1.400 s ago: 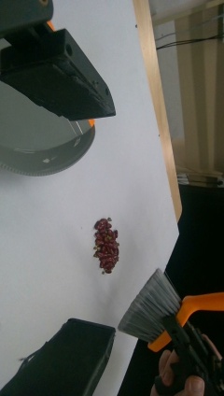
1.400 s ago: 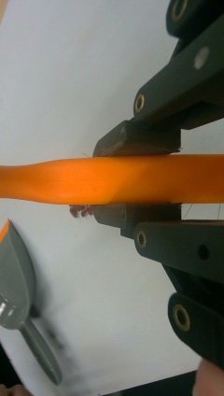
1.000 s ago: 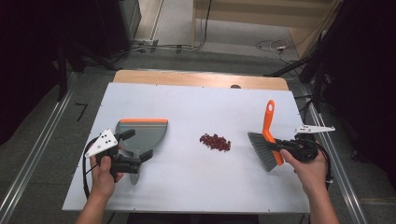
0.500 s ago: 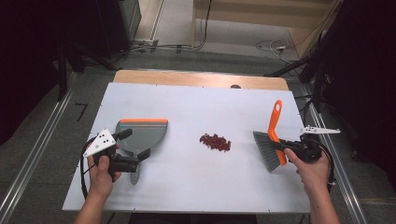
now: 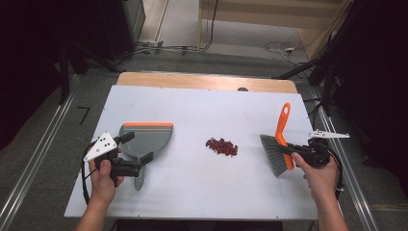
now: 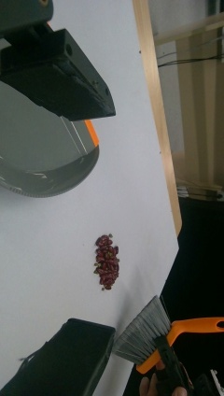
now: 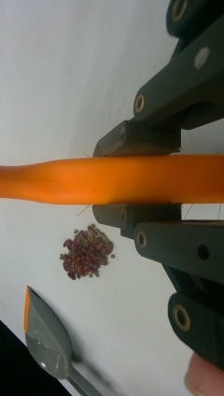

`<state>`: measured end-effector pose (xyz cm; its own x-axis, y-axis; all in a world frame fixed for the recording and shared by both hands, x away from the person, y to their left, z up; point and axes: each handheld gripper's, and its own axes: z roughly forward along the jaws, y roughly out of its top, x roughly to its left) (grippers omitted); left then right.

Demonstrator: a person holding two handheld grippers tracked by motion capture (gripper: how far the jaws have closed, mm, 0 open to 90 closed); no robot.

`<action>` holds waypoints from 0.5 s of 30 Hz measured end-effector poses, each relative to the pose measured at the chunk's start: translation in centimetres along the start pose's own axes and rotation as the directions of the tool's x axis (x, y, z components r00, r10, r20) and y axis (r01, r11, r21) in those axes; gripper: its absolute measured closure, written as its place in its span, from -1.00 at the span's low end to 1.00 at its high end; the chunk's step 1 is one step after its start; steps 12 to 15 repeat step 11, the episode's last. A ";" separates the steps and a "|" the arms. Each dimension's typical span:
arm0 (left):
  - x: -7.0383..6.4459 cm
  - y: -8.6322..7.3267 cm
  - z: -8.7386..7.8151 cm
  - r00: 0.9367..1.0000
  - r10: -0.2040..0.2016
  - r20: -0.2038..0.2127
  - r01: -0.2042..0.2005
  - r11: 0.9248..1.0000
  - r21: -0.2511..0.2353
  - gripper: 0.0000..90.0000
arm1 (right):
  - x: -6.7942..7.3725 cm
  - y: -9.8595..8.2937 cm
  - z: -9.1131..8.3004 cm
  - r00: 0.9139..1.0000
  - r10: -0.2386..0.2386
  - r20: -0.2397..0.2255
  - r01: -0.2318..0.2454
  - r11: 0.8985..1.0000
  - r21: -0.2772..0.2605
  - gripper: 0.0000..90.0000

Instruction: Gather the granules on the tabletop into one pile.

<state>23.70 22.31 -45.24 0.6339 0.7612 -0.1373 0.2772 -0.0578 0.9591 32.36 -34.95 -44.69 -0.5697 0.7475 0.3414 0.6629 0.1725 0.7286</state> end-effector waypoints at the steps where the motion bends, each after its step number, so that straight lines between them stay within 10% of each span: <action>1: 0.0 0.0 0.0 1.000 0.001 0.001 -0.001 1.000 0.000 -1.00 | 0.0 0.0 0.0 1.000 0.001 0.000 -0.001 1.000 0.001 0.53; 15: -0.2 0.3 0.2 1.000 0.008 0.005 -0.008 1.000 -0.003 -1.00 | 0.0 -0.2 -0.1 1.000 0.010 0.003 -0.010 1.000 0.004 0.53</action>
